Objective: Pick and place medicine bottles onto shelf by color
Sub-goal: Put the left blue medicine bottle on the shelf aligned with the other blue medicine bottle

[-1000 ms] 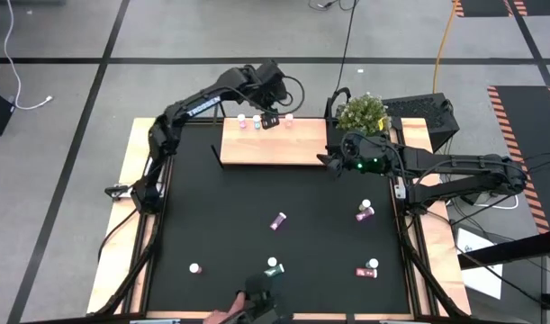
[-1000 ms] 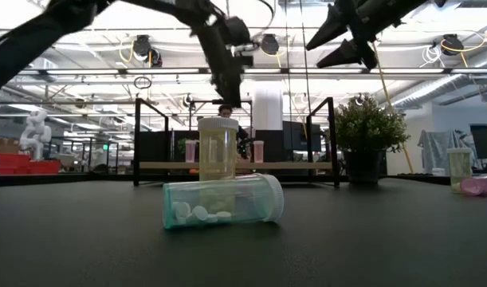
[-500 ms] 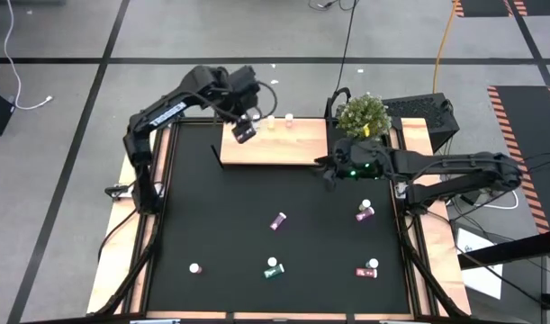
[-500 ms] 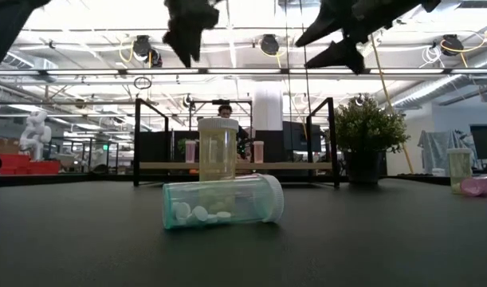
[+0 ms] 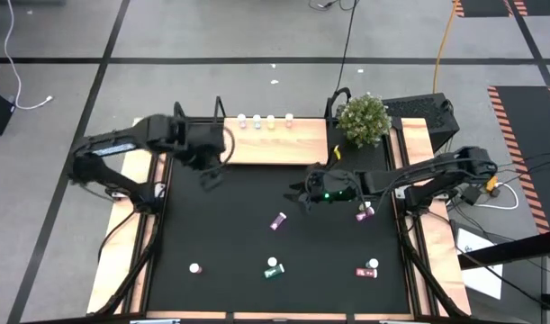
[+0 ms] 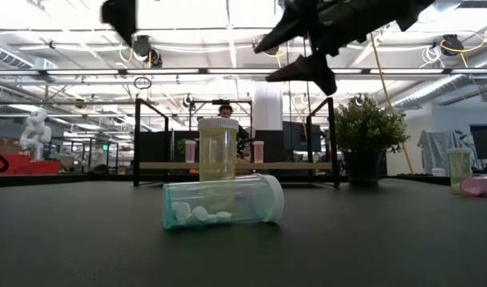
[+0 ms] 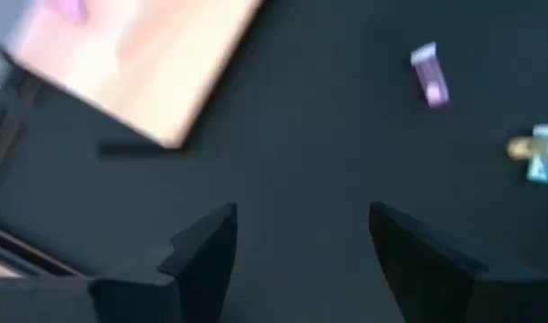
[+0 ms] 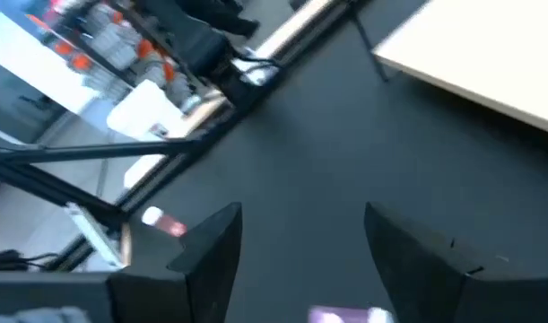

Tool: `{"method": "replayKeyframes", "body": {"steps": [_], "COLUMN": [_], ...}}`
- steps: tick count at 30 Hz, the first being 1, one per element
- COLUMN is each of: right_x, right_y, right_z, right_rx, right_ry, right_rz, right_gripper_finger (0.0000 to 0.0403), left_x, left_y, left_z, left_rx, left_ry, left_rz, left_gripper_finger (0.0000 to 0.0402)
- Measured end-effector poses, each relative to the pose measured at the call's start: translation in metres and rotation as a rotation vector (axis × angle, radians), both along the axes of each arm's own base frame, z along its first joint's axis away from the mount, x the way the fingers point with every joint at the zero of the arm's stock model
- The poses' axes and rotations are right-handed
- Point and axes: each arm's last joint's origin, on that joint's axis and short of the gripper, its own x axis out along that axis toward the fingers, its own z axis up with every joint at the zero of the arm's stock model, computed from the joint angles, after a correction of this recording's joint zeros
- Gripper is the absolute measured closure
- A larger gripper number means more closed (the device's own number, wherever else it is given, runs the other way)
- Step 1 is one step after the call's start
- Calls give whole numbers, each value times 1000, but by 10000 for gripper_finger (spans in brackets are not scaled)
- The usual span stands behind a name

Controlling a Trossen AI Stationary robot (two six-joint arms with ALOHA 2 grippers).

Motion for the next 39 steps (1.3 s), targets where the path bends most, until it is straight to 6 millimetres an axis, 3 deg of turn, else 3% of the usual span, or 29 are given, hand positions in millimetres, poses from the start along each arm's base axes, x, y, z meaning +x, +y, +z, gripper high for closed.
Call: {"method": "replayKeyframes", "body": {"steps": [11,24,34,39], "right_x": [1,-28,-33,-32], "right_y": [37,108,121,121], "right_z": [-6,-8,0,3], "right_rx": [1,94,125,119], "right_ry": [-41,-121,-219,-239], "right_rz": [-68,-221,-248,-238], "right_gripper_finger": [188,188,188,188], "left_x": [-49,-62,-95,-105], "left_y": [-85,-161,-197,-202], "left_z": [-66,-105,-135,-141], "left_rx": [-121,-192,-129,-156], "left_ry": [85,-157,-252,-242], "left_rz": [-137,-589,-793,-775], "left_gripper_finger": [147,147,147,147]}}
